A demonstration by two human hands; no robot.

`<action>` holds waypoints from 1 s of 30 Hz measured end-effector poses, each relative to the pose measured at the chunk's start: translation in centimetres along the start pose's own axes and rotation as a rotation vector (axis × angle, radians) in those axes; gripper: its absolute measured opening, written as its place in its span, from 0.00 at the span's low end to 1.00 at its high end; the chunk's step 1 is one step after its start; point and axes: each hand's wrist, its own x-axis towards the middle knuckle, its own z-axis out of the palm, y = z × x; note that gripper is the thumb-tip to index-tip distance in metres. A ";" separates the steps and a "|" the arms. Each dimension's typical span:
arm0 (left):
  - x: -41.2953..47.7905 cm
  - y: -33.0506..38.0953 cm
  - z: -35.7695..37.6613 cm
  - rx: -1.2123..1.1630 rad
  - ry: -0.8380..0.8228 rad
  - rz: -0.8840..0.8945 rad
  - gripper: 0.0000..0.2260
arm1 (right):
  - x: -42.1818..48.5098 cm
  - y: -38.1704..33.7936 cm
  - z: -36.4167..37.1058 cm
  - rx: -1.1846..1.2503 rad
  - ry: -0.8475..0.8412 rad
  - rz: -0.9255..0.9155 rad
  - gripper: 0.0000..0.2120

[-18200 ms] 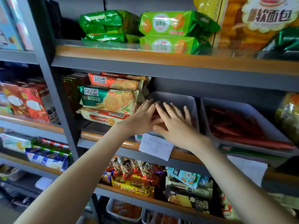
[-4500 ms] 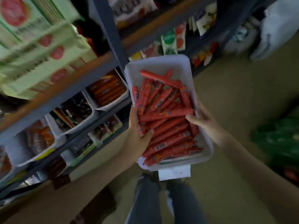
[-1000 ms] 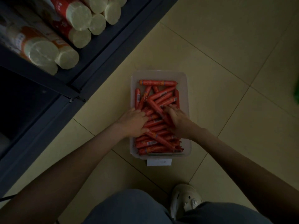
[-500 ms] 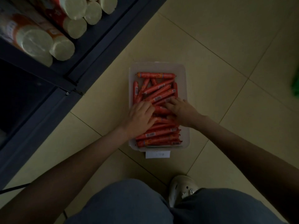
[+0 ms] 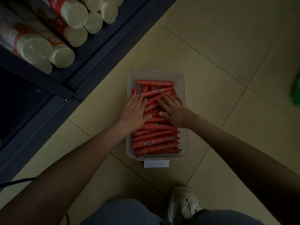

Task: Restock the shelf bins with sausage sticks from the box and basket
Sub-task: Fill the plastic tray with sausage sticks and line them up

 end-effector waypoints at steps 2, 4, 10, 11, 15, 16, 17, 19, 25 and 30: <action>0.4 -1.5 0.0 -0.078 0.168 -0.039 0.33 | 1.7 0.7 -0.5 0.121 0.108 -0.030 0.28; 0.8 -3.1 -0.1 -0.106 0.238 -0.096 0.34 | 3.5 1.3 -0.9 0.133 0.155 -0.036 0.33; 1.3 -3.3 0.0 -0.032 0.192 -0.018 0.39 | 6.0 1.0 -0.8 -0.025 0.030 0.069 0.42; 1.4 -3.2 0.1 -0.011 0.192 -0.007 0.41 | 6.0 1.1 -0.7 -0.019 0.039 0.096 0.42; 1.8 -2.7 -0.1 0.041 0.170 0.002 0.49 | 6.5 1.7 -0.8 0.036 0.040 0.099 0.43; 1.9 -2.6 -0.3 0.044 0.166 -0.001 0.50 | 6.7 1.7 -0.9 0.025 0.045 0.086 0.44; 1.9 -2.5 -0.3 0.044 0.164 -0.006 0.51 | 6.8 1.5 -1.0 0.008 0.043 0.084 0.44; 1.7 -2.4 -0.3 0.040 0.173 -0.017 0.51 | 6.6 0.8 -0.9 -0.030 0.030 0.090 0.47; 1.1 -1.7 0.0 0.059 0.169 0.032 0.44 | 3.4 -1.4 1.4 0.116 0.129 0.149 0.41; -0.2 -1.5 1.2 -0.006 0.186 0.074 0.40 | 3.2 -1.2 0.6 0.284 0.103 0.106 0.25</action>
